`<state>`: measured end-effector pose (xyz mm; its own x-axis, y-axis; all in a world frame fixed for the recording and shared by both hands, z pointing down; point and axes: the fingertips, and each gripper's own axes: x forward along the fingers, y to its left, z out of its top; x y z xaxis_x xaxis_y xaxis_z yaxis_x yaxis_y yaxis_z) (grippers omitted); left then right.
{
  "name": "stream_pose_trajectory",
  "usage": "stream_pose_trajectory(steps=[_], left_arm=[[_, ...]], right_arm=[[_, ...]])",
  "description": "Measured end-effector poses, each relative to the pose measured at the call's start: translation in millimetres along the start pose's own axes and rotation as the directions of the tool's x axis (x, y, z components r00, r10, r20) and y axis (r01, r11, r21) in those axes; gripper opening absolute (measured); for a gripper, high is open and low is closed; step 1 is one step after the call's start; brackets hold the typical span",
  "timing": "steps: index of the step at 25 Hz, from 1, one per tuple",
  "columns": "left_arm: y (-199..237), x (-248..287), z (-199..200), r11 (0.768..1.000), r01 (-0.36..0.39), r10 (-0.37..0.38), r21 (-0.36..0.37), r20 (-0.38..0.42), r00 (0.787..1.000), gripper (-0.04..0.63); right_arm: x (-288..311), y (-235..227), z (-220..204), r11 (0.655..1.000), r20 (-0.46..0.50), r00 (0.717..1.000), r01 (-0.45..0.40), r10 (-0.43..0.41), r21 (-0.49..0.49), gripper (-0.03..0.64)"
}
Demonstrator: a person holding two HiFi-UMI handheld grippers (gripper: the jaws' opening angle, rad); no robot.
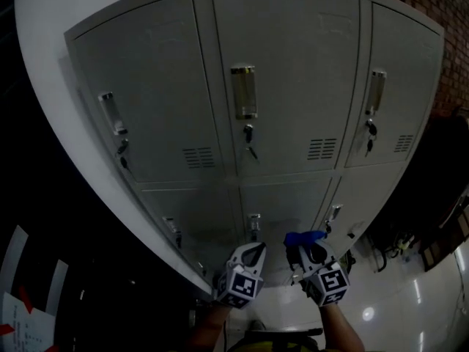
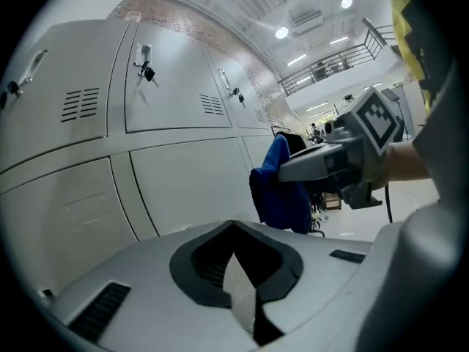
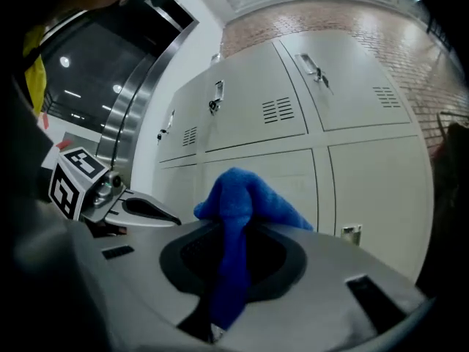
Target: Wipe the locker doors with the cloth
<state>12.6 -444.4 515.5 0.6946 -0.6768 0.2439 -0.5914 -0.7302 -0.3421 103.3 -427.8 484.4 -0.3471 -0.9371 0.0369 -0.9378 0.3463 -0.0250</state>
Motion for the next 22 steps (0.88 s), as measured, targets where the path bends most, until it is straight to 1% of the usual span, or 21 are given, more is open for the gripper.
stream_pose_trajectory(steps=[4,7,9,12,15,19,22], left_arm=[[-30,-36,-10,1.0,-0.004,0.004,0.018,-0.032,0.999,0.002],[-53,-69,-5,0.999,-0.04,0.041,0.024,-0.047,0.998,0.003],[-73,-95,3,0.998,-0.064,0.065,0.026,-0.051,0.997,0.002],[-120,-136,8,0.995,-0.094,0.096,0.036,-0.042,0.995,0.002],[-187,-186,6,0.994,-0.11,0.11,0.015,-0.043,0.993,0.002],[-274,-257,6,0.997,-0.064,0.06,-0.036,-0.099,0.993,0.002],[-313,-308,21,0.997,-0.069,0.066,-0.034,-0.083,0.994,0.002]], right_arm=[[-26,31,-4,0.998,-0.005,0.998,-0.063,0.063,0.024,0.067],[-57,56,-3,0.995,0.008,0.995,-0.098,0.098,0.016,0.067],[-89,70,-2,0.994,0.024,0.994,-0.106,0.106,0.003,0.067],[-158,84,-12,0.994,0.035,0.993,-0.11,0.109,0.009,0.067],[-241,101,-30,0.994,0.025,0.994,-0.108,0.108,0.026,0.067],[-344,127,-38,0.993,0.009,0.996,-0.092,0.092,0.078,0.066],[-409,147,-36,0.992,0.011,0.998,-0.07,0.069,0.108,0.066]])
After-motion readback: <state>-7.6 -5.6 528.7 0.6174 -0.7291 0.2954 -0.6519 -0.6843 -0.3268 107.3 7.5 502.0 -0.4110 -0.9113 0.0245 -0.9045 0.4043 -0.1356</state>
